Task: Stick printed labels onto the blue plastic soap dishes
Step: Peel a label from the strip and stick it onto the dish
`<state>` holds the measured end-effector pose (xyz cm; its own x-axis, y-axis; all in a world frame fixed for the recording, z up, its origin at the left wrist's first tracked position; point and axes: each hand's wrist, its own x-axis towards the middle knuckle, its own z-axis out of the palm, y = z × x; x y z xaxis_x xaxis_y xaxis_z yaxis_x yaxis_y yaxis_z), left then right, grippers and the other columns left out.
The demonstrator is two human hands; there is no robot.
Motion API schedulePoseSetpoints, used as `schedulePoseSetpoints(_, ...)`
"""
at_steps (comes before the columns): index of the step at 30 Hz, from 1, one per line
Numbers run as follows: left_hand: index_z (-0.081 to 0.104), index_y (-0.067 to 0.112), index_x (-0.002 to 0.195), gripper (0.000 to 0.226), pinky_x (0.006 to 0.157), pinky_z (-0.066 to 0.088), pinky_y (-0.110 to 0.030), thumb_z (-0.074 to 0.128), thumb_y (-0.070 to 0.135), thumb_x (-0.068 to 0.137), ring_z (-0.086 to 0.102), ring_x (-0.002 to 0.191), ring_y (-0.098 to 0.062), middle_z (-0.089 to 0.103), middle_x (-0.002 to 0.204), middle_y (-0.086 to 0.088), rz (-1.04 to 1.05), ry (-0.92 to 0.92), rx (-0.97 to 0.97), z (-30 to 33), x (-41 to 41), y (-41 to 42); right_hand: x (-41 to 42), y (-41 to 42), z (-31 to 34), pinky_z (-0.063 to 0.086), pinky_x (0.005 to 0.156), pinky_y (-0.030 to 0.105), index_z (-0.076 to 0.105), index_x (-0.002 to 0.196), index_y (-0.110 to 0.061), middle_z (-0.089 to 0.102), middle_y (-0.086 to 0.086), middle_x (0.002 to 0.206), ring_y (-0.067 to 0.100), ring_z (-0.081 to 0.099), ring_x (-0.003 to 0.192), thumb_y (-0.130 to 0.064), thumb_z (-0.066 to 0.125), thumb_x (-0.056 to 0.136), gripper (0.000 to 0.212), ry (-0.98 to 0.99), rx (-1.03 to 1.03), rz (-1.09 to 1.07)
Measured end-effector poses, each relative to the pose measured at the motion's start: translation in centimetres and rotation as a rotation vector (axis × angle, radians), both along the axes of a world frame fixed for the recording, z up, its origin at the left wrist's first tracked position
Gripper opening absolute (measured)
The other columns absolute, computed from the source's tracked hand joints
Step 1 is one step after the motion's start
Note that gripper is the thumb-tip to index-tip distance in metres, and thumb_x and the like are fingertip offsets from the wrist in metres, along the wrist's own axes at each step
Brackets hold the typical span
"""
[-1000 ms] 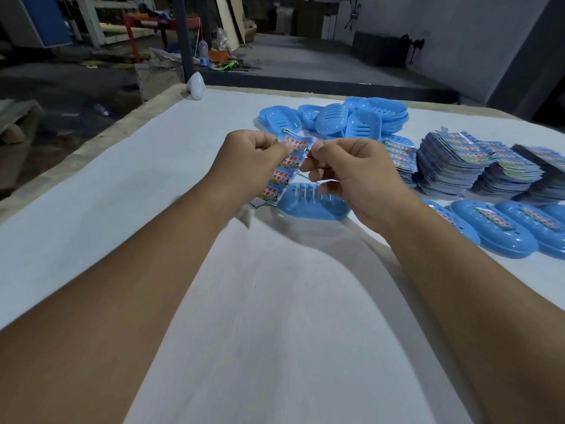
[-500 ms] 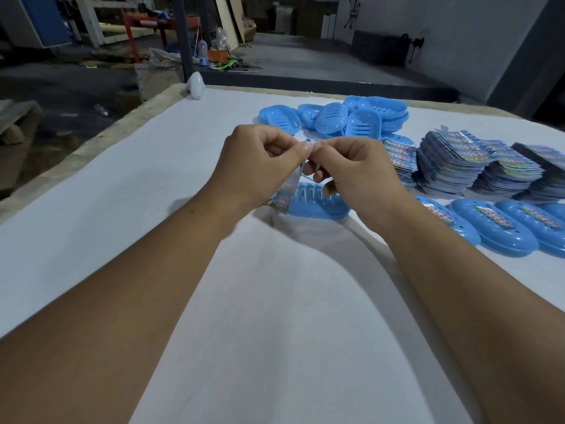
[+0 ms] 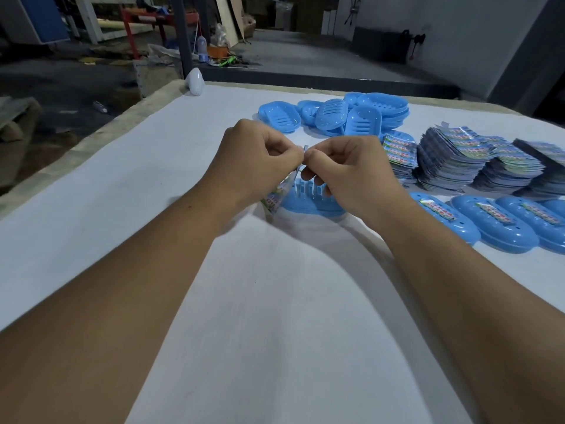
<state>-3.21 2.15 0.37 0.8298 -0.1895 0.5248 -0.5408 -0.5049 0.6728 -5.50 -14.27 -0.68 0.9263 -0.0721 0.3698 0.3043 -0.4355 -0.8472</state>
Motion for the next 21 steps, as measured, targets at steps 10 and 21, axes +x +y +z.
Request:
schedulePoseSetpoints(10, 0.067, 0.036, 0.064, 0.017, 0.057, 0.04, -0.007, 0.067, 0.029, 0.08, 0.06, 0.058, 0.004, 0.063, 0.059, 0.022, 0.04, -0.089, 0.102, 0.3, -0.2, 0.3, 0.2, 0.5, -0.2, 0.049, 0.056, 0.031, 0.077, 0.075, -0.013, 0.075, 0.0, 0.067, 0.01, 0.054, 0.057, -0.022, 0.064, 0.091, 0.022, 0.015, -0.03, -0.017)
schedulePoseSetpoints(21, 0.065, 0.026, 0.065, 0.016, 0.061, 0.046, -0.021, 0.062, 0.024, 0.081, 0.057, 0.06, -0.01, 0.062, 0.061, 0.012, 0.213, -0.104, 0.17, 0.6, 1.0, 1.6, 0.6, -0.1, -0.1, 0.043, 0.043, 0.021, 0.074, 0.067, -0.009, 0.071, -0.002, 0.06, 0.012, 0.054, 0.053, -0.021, 0.06, 0.081, 0.023, 0.137, 0.105, -0.126)
